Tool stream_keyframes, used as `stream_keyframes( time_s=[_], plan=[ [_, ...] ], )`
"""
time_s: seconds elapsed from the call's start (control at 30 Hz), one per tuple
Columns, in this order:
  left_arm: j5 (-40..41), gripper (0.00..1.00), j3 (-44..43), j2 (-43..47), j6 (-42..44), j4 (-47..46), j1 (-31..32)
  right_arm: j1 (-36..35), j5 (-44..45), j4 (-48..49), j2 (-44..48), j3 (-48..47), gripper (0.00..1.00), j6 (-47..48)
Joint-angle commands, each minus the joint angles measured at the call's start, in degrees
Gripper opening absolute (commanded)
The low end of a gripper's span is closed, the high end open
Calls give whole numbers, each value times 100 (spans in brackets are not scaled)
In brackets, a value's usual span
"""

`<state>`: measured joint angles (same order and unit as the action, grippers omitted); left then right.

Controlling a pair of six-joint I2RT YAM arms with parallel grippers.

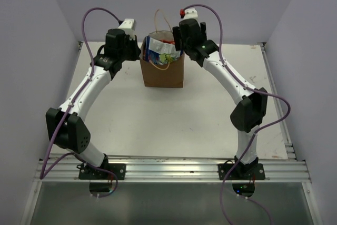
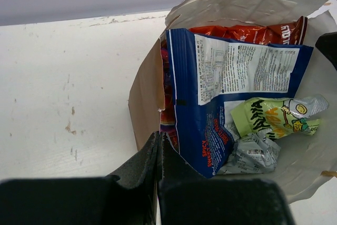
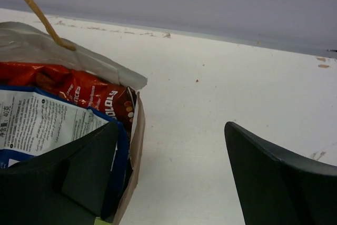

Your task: Place the snacks into the paper bag

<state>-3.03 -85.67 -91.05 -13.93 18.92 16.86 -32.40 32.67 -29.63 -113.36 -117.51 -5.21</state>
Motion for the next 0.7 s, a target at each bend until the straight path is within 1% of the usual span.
stream_keyframes(
  time_s=[0.0,0.13,0.23,0.27,0.3,0.37,0.4,0.43,0.53,0.67],
  plan=[
    [-31,0,6,201,40,-380,-69,-29,-322,71,25,79,86,-261],
    [-23,0,41,210,40,-397,-69,-20,-454,-113,-63,18,82,-445],
    [-22,0,33,201,40,-398,-69,-29,-524,-403,-142,0,70,-586],
    [-22,0,24,201,40,-398,-69,-29,-533,-578,-186,9,64,-630],
    [-40,0,33,184,31,-398,-69,-29,-611,-649,-186,27,51,-691],
    [-58,0,15,166,5,-415,-69,-29,-682,-711,-152,158,32,-727],
    [-66,0,32,157,-30,-424,-69,-29,-691,-659,-99,228,7,-735],
    [-66,0,59,183,-65,-441,-69,-29,-700,-615,-55,316,0,-753],
    [-102,0,366,455,-224,-731,-60,-38,-779,-570,103,431,0,-736],
    [135,0,709,947,-355,-1012,-43,-64,-832,-763,323,282,0,-665]
  ],
)
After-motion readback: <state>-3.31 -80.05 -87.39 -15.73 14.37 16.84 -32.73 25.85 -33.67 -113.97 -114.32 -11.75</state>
